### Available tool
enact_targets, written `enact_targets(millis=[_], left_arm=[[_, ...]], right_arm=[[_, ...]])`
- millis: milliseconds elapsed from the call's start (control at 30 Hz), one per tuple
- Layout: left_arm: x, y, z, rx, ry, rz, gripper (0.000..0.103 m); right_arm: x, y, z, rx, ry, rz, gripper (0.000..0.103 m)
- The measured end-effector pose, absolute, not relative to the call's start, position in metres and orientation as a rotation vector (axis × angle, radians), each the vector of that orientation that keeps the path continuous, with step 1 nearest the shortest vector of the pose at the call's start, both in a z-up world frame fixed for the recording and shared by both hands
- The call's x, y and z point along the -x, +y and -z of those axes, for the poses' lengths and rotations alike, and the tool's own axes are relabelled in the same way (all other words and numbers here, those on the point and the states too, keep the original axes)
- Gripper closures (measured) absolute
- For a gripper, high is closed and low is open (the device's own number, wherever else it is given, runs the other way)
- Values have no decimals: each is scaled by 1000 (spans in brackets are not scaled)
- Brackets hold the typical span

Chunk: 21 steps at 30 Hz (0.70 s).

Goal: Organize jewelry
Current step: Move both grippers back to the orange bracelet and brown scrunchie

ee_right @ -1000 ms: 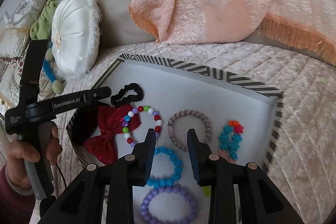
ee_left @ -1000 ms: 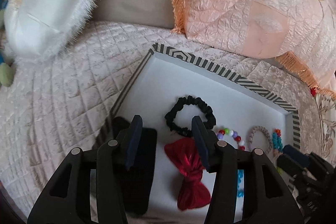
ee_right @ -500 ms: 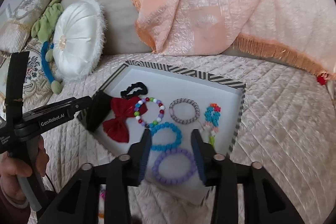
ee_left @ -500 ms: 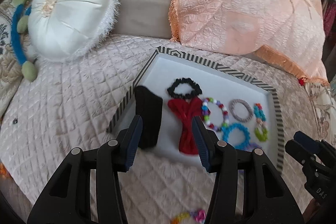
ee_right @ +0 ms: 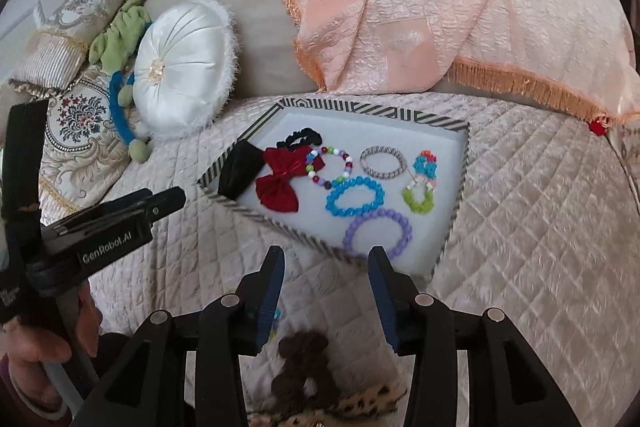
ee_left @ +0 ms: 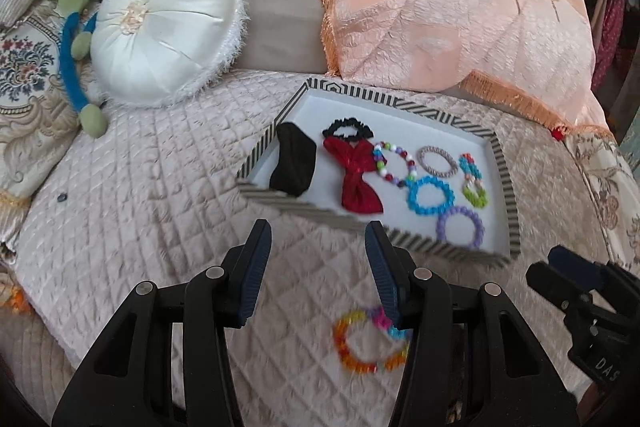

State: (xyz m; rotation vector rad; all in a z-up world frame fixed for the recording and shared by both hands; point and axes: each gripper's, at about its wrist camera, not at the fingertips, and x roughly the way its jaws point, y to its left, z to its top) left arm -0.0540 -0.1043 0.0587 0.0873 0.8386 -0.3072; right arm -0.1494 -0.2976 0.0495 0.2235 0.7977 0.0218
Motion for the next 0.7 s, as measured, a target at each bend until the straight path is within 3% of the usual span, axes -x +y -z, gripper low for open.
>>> enact_targets(millis=[333, 467, 700], left_arm=[[98, -87, -61, -84, 813, 297, 54], [104, -75, -57, -47, 839, 300, 54], [111, -62, -42, 1, 895, 308, 55]], right_arm=[[196, -288, -52, -216, 784, 0, 57], [215, -288, -53, -215, 768, 6, 45], [237, -294, -41, -222, 781, 28, 44]])
